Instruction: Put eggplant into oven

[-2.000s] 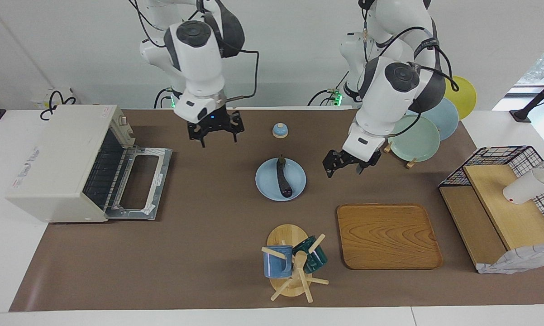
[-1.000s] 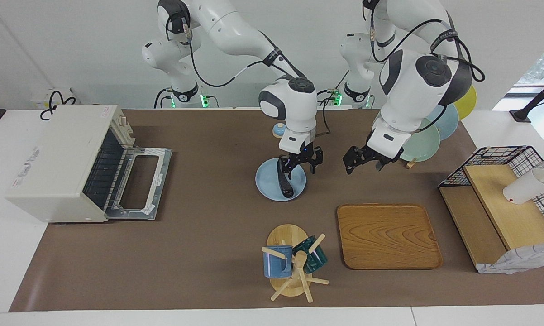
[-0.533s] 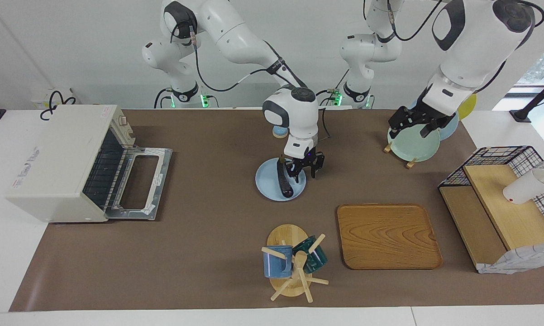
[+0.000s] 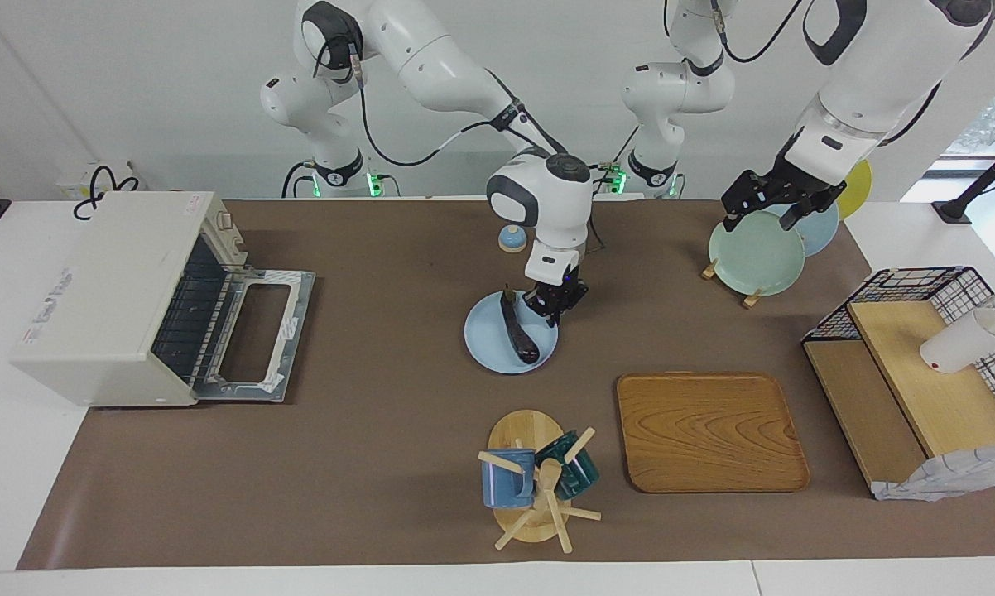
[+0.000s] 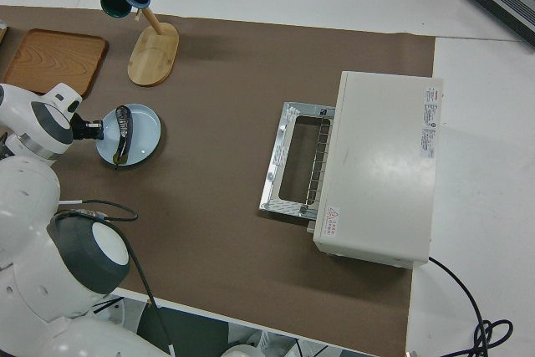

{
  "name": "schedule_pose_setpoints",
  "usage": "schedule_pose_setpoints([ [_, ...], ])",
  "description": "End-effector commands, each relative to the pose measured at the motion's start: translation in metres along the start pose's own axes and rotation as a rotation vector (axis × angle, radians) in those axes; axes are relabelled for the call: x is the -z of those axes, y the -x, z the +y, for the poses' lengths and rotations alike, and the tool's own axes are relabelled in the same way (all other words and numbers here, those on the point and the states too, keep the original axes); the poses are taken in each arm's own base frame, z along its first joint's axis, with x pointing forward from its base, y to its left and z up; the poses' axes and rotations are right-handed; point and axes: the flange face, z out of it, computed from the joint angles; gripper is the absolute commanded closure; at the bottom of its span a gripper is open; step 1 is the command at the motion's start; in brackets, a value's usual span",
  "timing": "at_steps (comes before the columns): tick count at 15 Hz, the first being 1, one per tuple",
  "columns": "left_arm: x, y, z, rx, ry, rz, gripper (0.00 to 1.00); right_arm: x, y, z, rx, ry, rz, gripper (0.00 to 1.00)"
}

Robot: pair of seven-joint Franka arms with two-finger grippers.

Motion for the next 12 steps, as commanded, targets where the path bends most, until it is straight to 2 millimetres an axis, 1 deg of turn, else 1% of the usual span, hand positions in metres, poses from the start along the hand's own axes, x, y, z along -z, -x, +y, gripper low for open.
schedule_pose_setpoints([
  [1,0.003,0.006,-0.005,-0.008,-0.016,-0.005,0.0,0.036,-0.016,0.038,-0.046,0.051,-0.008,1.0],
  [2,0.002,0.006,-0.006,-0.006,-0.018,-0.007,0.0,0.052,-0.022,0.058,-0.07,0.059,-0.011,1.0],
  [3,0.003,0.006,-0.007,-0.004,-0.018,-0.007,0.0,0.064,-0.026,0.08,-0.1,0.068,-0.017,1.0],
  [4,0.003,0.006,-0.006,-0.006,-0.016,-0.004,0.0,0.068,-0.024,0.095,-0.116,0.081,-0.034,1.0],
  [6,0.003,0.005,-0.007,-0.006,-0.017,-0.005,0.0,0.085,-0.022,0.127,-0.133,0.105,-0.062,1.0],
  [7,0.004,0.006,-0.006,-0.006,-0.017,-0.002,0.0,0.092,-0.021,0.139,-0.132,0.113,-0.077,1.0],
  [8,0.003,0.005,-0.007,-0.006,-0.017,-0.002,0.0,0.097,-0.018,0.155,-0.126,0.126,-0.099,1.0],
  [10,0.003,0.005,-0.007,-0.006,-0.017,-0.005,0.0,0.104,-0.012,0.196,-0.136,0.144,-0.134,1.0],
  [11,0.003,0.005,-0.007,-0.006,-0.017,-0.004,0.0,0.104,-0.007,0.212,-0.145,0.151,-0.152,1.0],
  [12,0.003,0.005,-0.007,-0.006,-0.017,-0.004,0.0,0.098,-0.001,0.222,-0.152,0.162,-0.18,1.0],
])
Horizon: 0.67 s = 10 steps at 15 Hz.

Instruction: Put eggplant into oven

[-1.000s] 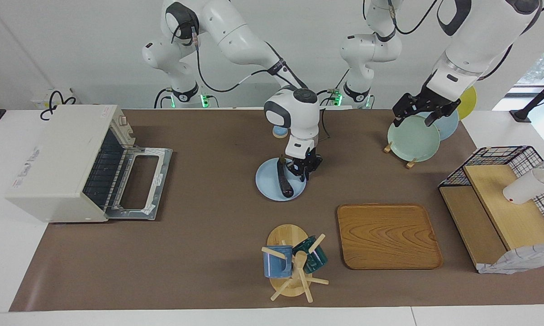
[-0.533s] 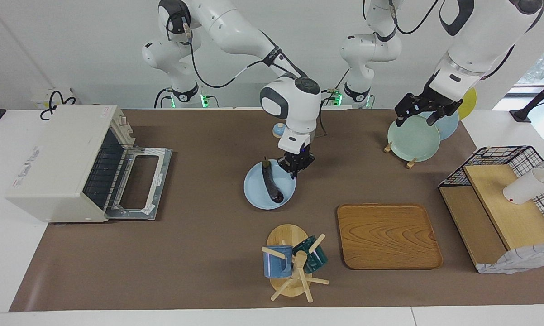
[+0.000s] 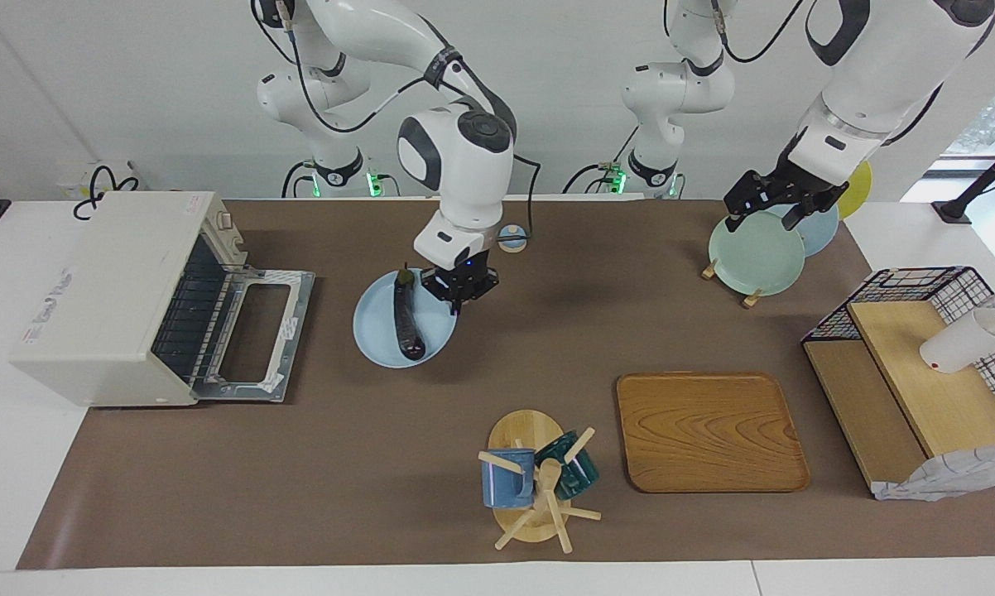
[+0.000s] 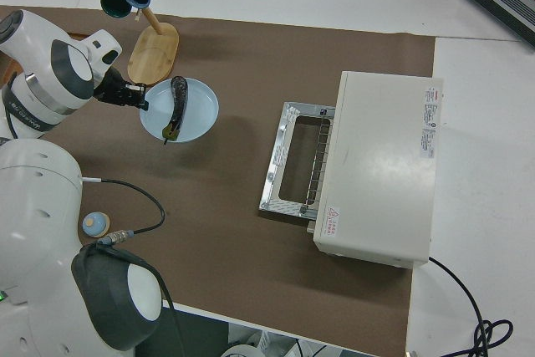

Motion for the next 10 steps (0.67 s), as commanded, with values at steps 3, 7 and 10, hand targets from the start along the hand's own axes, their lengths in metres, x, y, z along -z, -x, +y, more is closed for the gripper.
schedule_pose_setpoints([
  [3,0.002,0.006,-0.003,-0.011,-0.016,-0.005,0.0,-0.042,0.019,0.083,0.031,0.044,-0.1,1.0],
  [7,0.002,0.006,-0.004,-0.011,-0.019,-0.008,0.0,-0.063,0.009,0.176,0.082,0.05,-0.179,1.0],
  [10,0.005,0.005,-0.007,-0.008,-0.045,0.003,0.0,-0.062,0.015,0.228,0.138,0.035,-0.19,1.0],
])
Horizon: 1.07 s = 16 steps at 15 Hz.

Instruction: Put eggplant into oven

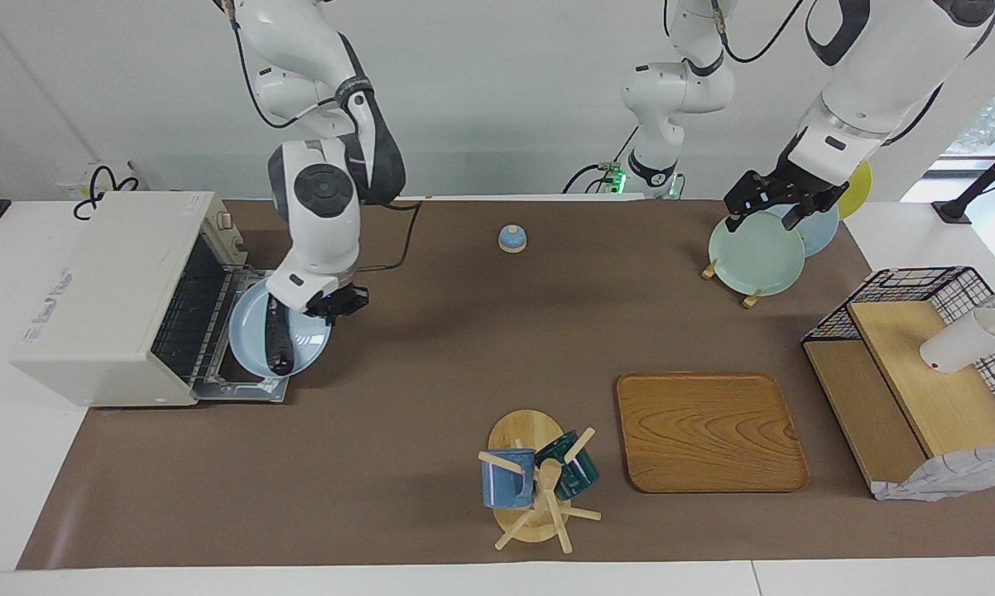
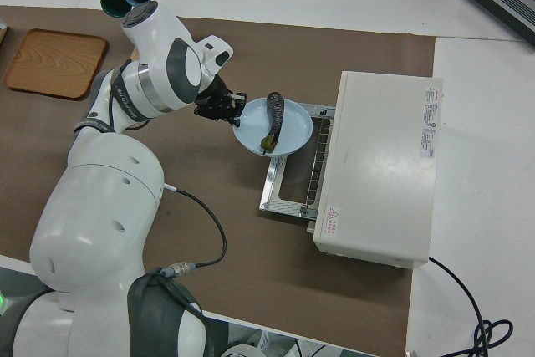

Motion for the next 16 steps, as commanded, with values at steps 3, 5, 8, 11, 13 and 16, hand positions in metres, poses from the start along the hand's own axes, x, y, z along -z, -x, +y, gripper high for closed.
schedule_pose_setpoints([
  [3,0.012,0.008,-0.012,0.001,-0.059,-0.002,0.0,-0.005,0.037,0.07,0.079,0.009,-0.028,1.0],
  [5,0.011,0.011,-0.013,0.003,-0.062,-0.024,0.0,-0.014,0.053,0.087,0.082,0.003,-0.035,1.0],
  [8,0.014,0.012,-0.018,0.013,-0.06,-0.018,0.0,-0.031,0.08,0.109,0.077,-0.01,-0.036,1.0],
  [11,0.021,0.018,-0.016,0.008,-0.059,-0.005,0.0,-0.058,0.098,0.126,0.098,-0.021,0.002,1.0],
  [13,0.027,0.024,-0.015,0.007,-0.059,0.003,0.0,-0.076,0.108,0.116,0.108,-0.022,0.048,1.0],
  [16,0.024,0.031,-0.014,0.004,-0.062,-0.012,0.0,-0.085,0.11,0.115,0.108,-0.026,0.055,1.0],
])
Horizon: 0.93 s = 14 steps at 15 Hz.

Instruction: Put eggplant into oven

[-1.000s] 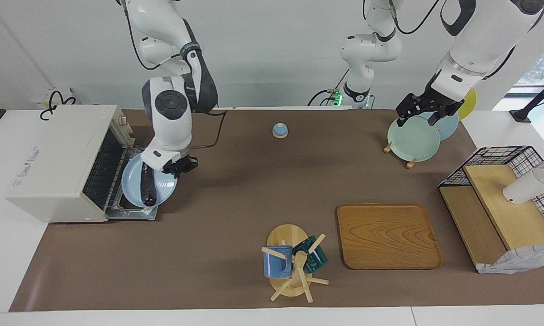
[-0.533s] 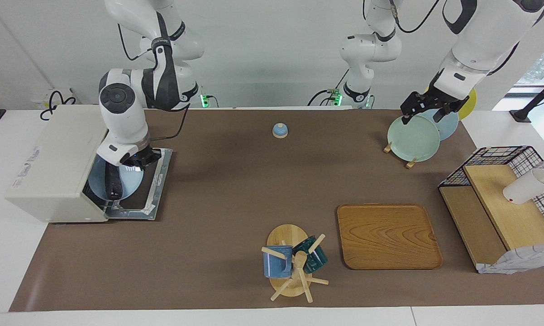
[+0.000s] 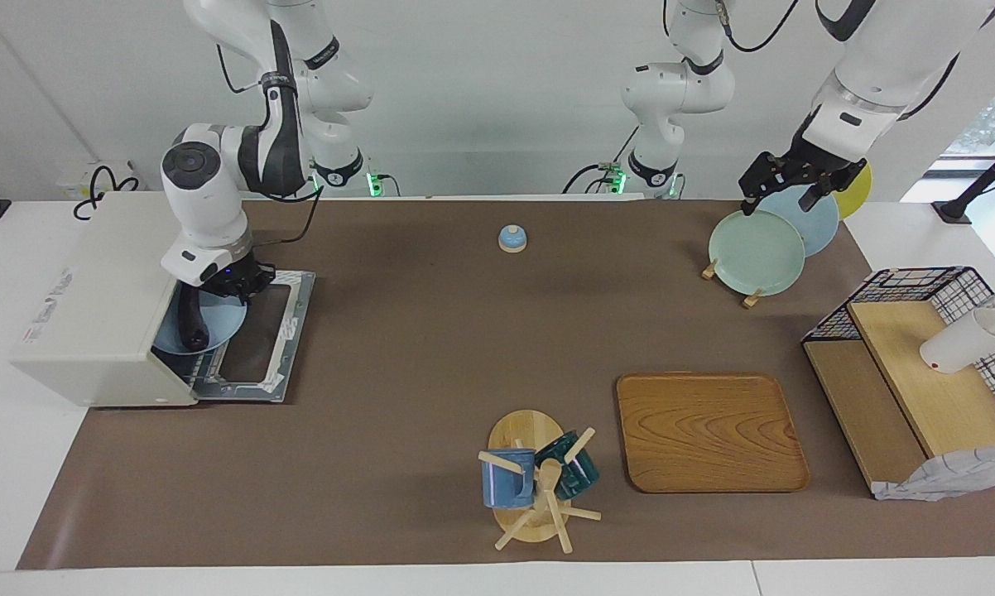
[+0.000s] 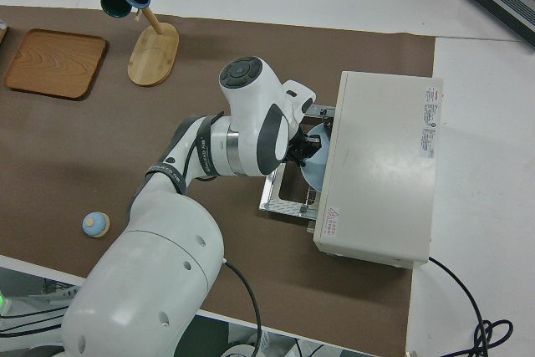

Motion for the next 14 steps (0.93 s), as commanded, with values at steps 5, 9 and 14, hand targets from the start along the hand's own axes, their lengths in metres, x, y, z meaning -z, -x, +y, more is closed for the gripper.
schedule_pose_setpoints([
  [5,-0.015,0.012,-0.002,-0.015,-0.024,-0.012,0.0,-0.011,0.017,0.02,0.057,0.005,-0.008,0.62],
  [9,-0.024,0.003,0.003,-0.023,-0.024,-0.02,0.0,0.018,0.006,0.027,0.088,-0.01,-0.021,0.45],
  [14,-0.025,0.001,0.006,-0.046,-0.023,-0.016,0.0,0.051,-0.032,-0.029,0.079,-0.047,0.034,0.4],
])
